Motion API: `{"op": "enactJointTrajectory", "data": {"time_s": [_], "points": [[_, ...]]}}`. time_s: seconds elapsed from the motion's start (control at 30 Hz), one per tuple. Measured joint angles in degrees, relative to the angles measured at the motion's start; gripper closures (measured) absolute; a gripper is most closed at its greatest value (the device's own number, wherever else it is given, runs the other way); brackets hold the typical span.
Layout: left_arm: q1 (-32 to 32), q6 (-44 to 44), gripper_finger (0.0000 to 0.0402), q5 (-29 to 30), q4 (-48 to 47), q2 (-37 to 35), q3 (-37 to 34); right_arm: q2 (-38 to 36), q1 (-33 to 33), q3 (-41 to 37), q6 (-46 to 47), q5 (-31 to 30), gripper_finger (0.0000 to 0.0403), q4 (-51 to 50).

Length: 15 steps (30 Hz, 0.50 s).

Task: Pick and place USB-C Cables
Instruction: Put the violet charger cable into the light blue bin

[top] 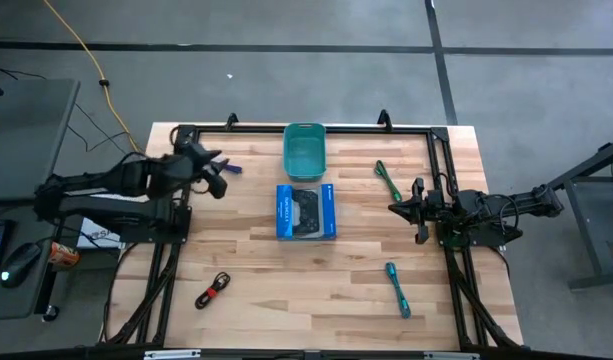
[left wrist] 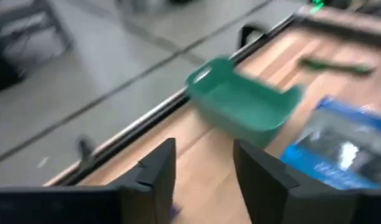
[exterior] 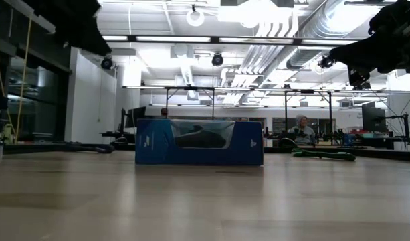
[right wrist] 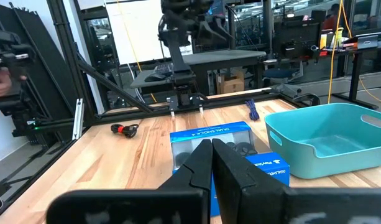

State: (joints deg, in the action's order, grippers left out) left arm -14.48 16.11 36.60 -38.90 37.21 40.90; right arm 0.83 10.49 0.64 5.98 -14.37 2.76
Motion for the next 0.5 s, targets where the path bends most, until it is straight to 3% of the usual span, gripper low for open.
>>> {"op": "enactJointTrajectory", "data": {"time_s": [0.23,0.5], "points": [[-8.79,2.37,0.0208,-6.07,-7.79,8.36,5.67,0.01,0.01,0.0,0.0,0.0,0.0402,0.0],[-17.96,6.26,0.0203,-12.12,-9.02,16.82,8.63,-0.01,0.01,-0.01,0.0,0.0,0.0402,0.0]]}}
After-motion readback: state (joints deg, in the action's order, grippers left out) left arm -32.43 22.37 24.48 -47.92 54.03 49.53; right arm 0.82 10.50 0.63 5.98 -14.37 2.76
